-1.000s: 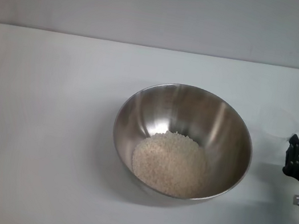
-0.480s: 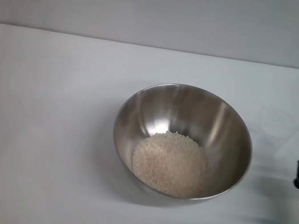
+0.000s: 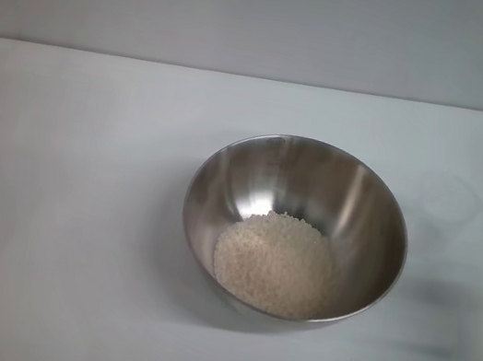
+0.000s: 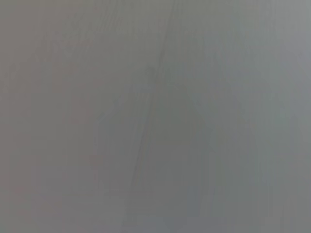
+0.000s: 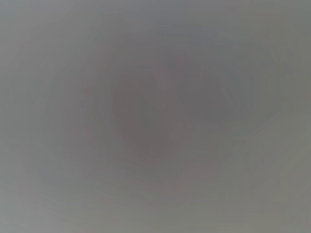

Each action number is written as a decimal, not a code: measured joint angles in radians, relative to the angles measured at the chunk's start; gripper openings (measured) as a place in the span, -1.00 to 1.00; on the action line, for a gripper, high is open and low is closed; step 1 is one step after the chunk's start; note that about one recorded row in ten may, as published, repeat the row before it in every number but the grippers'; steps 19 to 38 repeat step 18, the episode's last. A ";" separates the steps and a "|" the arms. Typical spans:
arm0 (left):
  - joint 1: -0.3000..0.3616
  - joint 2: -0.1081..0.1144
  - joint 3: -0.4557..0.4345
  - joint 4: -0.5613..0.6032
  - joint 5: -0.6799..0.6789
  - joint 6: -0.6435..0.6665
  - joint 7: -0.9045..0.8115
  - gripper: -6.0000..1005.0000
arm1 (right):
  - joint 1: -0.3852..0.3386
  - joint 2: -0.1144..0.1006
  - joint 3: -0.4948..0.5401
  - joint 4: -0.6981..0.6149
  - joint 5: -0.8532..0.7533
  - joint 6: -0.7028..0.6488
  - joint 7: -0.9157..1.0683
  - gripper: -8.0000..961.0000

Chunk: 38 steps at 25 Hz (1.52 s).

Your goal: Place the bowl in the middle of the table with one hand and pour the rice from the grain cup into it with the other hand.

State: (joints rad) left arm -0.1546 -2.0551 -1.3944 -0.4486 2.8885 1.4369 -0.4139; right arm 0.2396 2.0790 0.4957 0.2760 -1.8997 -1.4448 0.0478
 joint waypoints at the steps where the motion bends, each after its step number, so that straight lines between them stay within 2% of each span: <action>1: -0.003 -0.001 0.000 0.005 0.000 -0.013 0.021 0.73 | 0.009 0.000 0.025 -0.004 0.001 -0.019 0.000 -0.57; 3: -0.005 -0.002 0.000 0.006 0.000 -0.031 0.044 0.73 | 0.014 0.000 0.035 -0.005 0.002 -0.033 0.000 -0.57; 8: -0.010 -0.003 0.001 0.007 0.000 -0.051 0.063 0.73 | 0.022 -0.002 0.060 -0.018 0.002 -0.124 0.004 -0.14; 16: -0.021 -0.003 -0.009 0.020 0.000 -0.077 0.072 0.73 | 0.029 0.001 0.082 -0.032 0.003 -0.220 -0.001 0.22; 38: -0.022 -0.003 -0.010 0.022 0.000 -0.080 0.075 0.73 | 0.033 0.001 0.085 -0.034 0.003 -0.223 -0.001 0.22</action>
